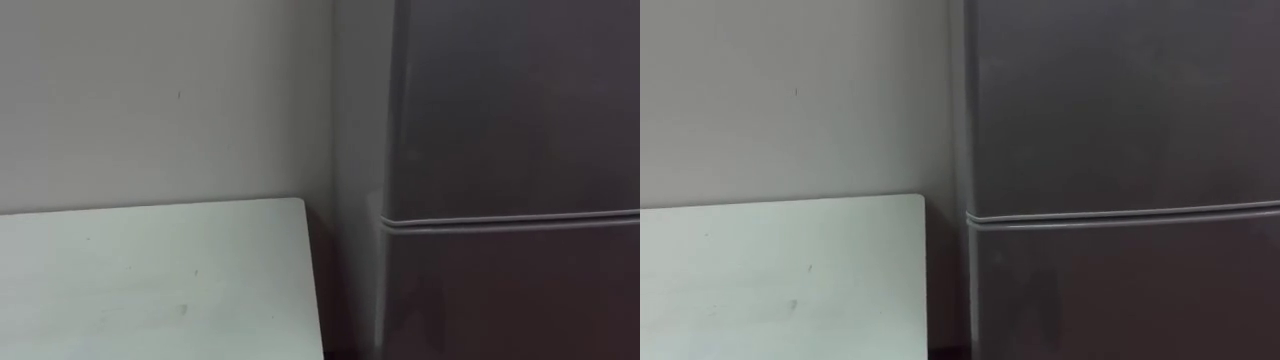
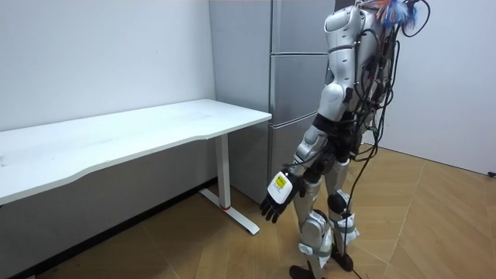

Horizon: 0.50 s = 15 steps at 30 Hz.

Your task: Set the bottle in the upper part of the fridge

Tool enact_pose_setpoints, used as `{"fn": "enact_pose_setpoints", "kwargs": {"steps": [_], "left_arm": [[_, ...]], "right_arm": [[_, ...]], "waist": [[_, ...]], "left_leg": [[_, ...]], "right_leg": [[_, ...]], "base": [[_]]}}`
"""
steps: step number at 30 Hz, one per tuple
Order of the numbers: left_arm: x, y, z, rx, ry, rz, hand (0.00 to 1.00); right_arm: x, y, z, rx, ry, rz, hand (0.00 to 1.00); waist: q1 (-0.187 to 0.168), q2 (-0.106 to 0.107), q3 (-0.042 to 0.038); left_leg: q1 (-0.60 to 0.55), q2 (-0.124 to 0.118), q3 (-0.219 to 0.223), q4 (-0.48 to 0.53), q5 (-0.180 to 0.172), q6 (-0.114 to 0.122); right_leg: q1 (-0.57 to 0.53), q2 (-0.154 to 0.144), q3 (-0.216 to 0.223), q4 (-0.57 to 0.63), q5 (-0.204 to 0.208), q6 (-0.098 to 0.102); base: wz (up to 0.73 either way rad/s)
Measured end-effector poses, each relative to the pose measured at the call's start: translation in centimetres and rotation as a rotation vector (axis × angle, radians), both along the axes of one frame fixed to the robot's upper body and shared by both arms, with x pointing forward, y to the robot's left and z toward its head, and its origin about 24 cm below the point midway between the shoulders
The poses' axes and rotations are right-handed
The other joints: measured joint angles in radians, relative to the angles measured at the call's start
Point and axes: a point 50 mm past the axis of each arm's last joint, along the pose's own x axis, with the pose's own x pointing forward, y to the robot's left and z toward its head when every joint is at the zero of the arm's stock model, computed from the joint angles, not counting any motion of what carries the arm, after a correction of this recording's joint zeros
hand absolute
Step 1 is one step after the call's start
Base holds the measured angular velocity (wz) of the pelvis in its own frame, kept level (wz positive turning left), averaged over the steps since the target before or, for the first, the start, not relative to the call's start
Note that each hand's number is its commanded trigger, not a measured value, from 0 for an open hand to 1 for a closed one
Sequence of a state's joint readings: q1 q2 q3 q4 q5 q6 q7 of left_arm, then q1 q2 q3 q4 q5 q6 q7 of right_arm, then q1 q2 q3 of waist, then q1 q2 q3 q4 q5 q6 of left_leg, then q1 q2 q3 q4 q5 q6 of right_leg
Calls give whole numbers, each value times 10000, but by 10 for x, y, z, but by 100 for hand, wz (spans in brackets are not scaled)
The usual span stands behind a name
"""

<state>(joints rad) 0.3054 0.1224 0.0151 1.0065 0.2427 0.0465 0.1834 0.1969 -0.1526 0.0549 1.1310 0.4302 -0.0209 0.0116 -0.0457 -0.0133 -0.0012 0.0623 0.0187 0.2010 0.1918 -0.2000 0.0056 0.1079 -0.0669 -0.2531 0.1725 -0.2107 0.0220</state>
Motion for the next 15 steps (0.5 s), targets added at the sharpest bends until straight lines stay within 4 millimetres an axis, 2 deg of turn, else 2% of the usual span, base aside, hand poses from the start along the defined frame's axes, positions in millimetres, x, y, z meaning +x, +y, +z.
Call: {"fn": "enact_pose_setpoints", "kwargs": {"steps": [4,9,15], "left_arm": [[-7,-1,-3,-375,282,698,0],[-23,-3,-6,-1107,807,2363,0],[-27,-4,-6,-1469,877,3156,0]], "right_arm": [[0,2,-1,224,-5,34,0],[0,2,-1,566,103,38,0],[0,2,-1,674,170,-56,0]], "waist": [[-2,-49,-5],[11,-67,-6],[15,-61,-11]], "left_leg": [[2,2,0,-2,-10,-12],[2,2,-117,94,-84,-18],[-52,4,-139,119,-92,-25]], "right_leg": [[39,1,-100,-32,1,-1],[136,-8,-237,-115,-4,8],[159,8,-264,-174,-3,7]], "base": [[0],[6],[2]]}}
